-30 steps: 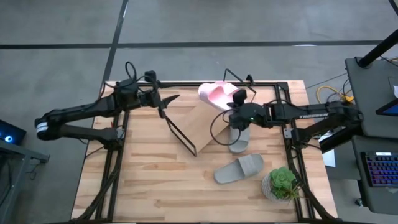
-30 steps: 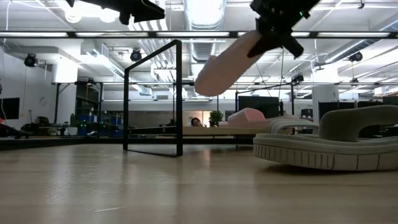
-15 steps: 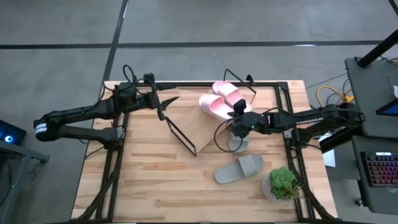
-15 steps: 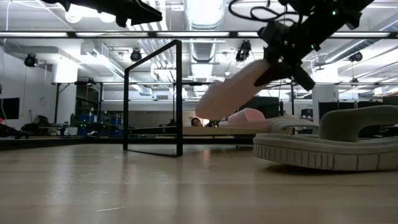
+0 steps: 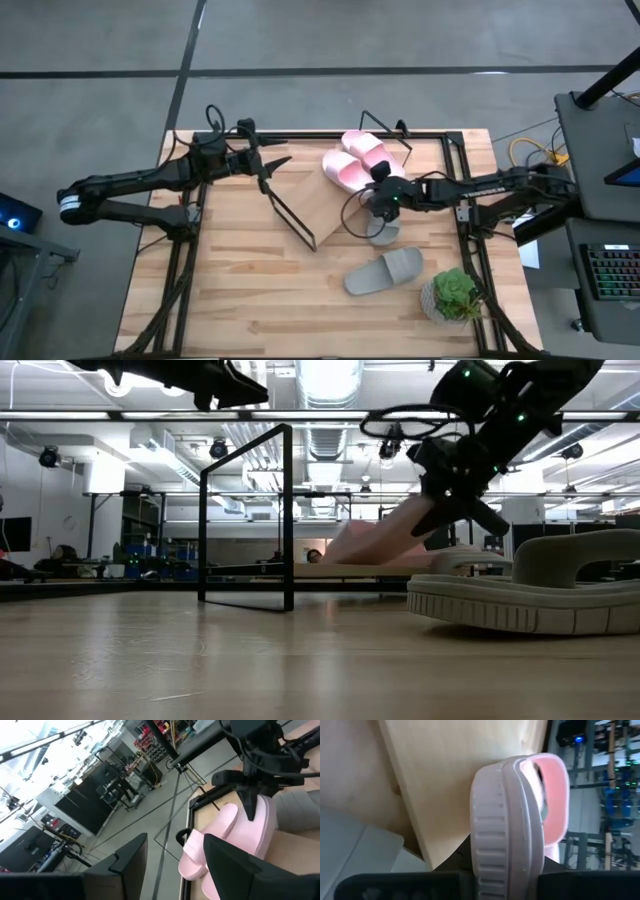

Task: Pick and place slides into the shelf
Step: Put the pink slide on the shelf

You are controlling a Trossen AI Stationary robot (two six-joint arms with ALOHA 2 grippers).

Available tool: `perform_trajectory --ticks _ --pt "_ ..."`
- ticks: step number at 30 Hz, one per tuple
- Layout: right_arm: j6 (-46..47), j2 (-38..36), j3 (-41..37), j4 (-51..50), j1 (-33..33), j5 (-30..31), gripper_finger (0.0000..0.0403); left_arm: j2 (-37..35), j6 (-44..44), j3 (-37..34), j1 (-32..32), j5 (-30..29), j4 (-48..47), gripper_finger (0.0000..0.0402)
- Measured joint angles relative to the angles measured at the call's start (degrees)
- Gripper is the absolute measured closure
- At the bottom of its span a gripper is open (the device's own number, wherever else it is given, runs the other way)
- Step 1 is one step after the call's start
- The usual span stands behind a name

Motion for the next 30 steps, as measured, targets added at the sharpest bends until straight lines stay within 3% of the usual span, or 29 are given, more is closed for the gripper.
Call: perform_trajectory --ticks 8,14,18,23,30 --pt "0.68 3.61 1.29 -1.09 -2.16 0.06 0.035 0.65 0.0 -0.02 0.0 -0.01 0.03 0.0223" --pt "4.57 3.41 2.62 -2.76 -2.23 0.43 0.0283 0.72 -0.11 -0.11 0.0 0.0 -0.1 0.0223" --pt "6.1 3.01 3.69 -6.32 -2.29 0.73 0.0259 0.81 -0.13 -0.11 0.0 0.01 -0.06 0.0223" --pt "11.13 2.38 5.42 -12.27 -2.29 0.09 0.0252 1.01 -0.17 -0.11 0.0 0.01 -0.08 0.0223" --pt "17.74 2.31 9.24 -20.28 -2.51 -5.18 0.0248 1.01 -0.22 -0.13 0.0 0.01 -0.06 0.0223"
